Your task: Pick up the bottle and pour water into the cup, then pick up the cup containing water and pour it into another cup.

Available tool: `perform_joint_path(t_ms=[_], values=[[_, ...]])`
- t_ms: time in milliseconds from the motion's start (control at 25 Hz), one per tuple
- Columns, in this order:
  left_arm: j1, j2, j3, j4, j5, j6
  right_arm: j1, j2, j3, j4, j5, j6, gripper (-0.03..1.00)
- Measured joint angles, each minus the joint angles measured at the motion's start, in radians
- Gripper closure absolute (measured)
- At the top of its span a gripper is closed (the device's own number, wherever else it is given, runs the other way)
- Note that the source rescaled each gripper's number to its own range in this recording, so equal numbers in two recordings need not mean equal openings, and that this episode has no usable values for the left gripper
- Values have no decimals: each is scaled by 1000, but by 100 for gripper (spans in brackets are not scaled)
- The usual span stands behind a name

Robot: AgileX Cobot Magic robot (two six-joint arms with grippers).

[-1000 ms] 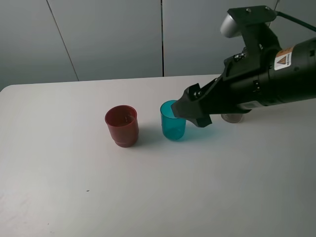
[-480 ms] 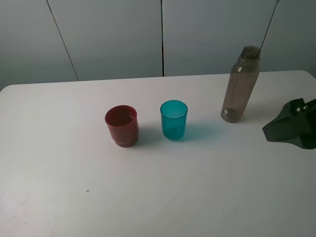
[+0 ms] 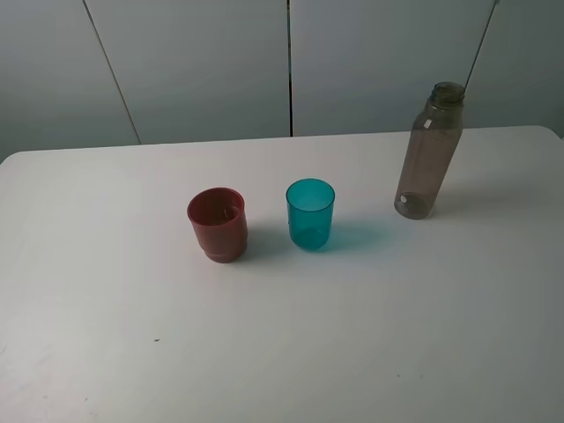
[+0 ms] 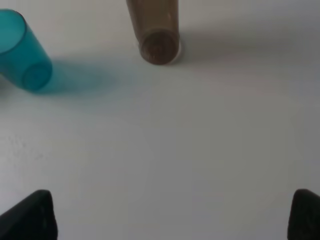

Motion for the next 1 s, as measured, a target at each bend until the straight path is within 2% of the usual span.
perform_joint_path(t_ms=[320, 560, 800, 1000], values=[[0, 0, 0, 0, 0, 0, 0, -346, 0, 22, 13, -85, -3], [0, 0, 0, 0, 0, 0, 0, -367, 11, 69, 30, -90, -3], [0, 0, 0, 0, 0, 0, 0, -367, 148, 71, -45, -109, -3], [0, 0, 0, 0, 0, 0, 0, -369, 168, 80, -65, -152, -3]])
